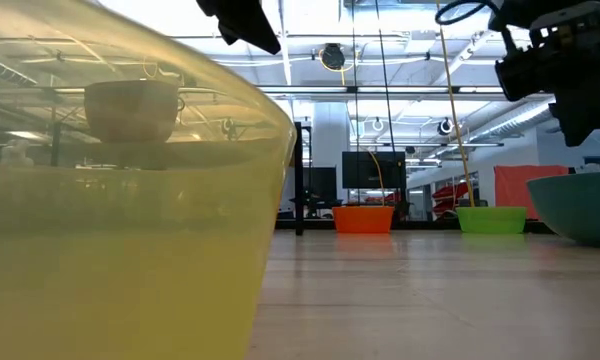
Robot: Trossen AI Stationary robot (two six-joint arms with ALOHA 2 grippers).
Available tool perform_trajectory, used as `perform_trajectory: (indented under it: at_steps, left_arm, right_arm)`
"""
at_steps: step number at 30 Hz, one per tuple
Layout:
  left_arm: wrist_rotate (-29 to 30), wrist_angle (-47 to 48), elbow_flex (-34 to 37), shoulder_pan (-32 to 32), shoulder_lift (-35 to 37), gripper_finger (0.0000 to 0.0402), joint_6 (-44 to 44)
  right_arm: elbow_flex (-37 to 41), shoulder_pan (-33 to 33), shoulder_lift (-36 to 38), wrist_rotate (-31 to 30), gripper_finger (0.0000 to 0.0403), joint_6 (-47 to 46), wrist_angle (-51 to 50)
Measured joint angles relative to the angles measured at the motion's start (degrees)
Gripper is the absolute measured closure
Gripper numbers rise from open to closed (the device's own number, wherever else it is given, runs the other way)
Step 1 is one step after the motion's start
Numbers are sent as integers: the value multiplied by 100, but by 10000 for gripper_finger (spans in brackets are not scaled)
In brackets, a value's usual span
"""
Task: Place and stack bowls onto a shelf
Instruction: Stack the green bowl on top of the pink bowl on the shelf
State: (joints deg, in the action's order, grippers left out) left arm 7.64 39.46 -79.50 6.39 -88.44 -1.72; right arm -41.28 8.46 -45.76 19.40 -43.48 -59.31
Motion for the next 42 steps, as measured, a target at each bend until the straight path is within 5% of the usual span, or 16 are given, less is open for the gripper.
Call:
perform_trajectory:
  at_steps: [24, 29, 34, 42]
  left_arm:
    - [0, 75, -1, 0, 0, 392, -24]
    - [0, 91, 0, 0, 0, 392, -2]
    - [-1, 94, 0, 0, 0, 392, 2]
    - [-1, 92, 0, 0, 0, 392, 7]
  right_arm:
    - [2, -1069, -2076, -258, 305, 54, 1175]
    - [4, -1141, -2029, 203, 305, 97, 2237]
    - [2, -1197, -1812, 42, 305, -47, 3090]
    - [2, -1066, -1419, -447, 317, 14, 2141]
